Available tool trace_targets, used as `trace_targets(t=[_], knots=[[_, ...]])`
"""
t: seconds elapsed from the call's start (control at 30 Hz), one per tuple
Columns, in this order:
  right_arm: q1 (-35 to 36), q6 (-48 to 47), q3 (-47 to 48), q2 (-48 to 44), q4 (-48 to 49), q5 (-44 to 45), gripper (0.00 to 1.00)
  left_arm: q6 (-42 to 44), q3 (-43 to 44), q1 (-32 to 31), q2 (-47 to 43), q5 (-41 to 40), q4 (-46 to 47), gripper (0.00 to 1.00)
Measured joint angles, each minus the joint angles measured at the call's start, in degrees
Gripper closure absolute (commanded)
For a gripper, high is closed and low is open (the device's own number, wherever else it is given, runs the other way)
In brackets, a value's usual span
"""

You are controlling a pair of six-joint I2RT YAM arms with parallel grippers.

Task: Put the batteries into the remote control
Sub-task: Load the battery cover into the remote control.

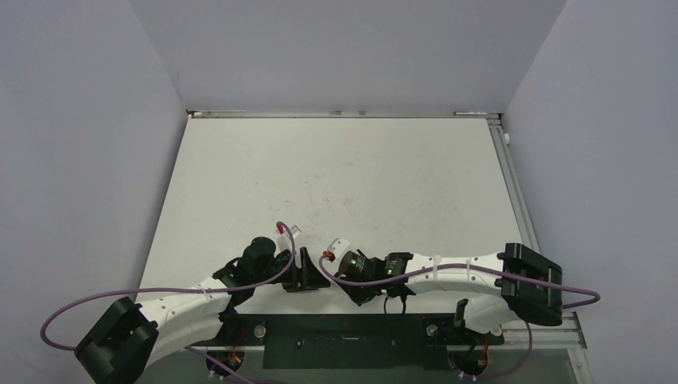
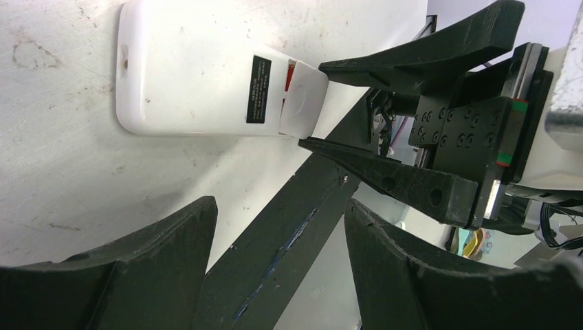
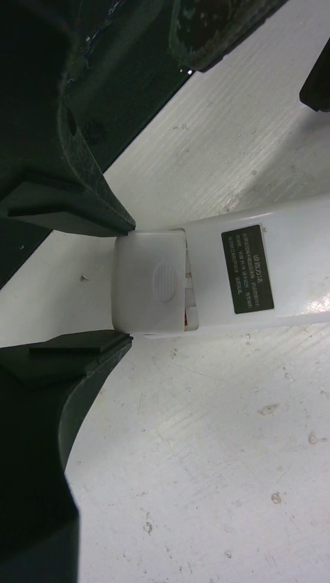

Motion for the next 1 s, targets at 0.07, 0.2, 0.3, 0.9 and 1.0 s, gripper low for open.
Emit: trace_targets(t=[0.07,0.2,0.3,0.9,1.0], knots=[[-0.4,-0.3,0.2,0.1,0.0,-0.5,0.75,0.0,0.0,0.0,0.0,0.0,0.0,0.35],[-1.4,-1.0,0.6,0.8,-0.1,-1.7,0.75,0.0,0.0,0.0,0.3,0.0,0.0,0.35],[-1.9,-1.5,1.4,1.3,-0.6,-2.4,0.75,0.0,0.0,0.0,0.5,0.2,0.0,0.35],[-3.0,-5.1,5.9,4.0,-3.8,-3.7,0.77,0.3,0.0,0.4,0.3,1.9,0.0,0.35],[-3.0,-6.1,6.8,4.9,-4.0,-3.9,0.78,0.5,0.0,0.4,0.0,2.0,0.0,0.35]])
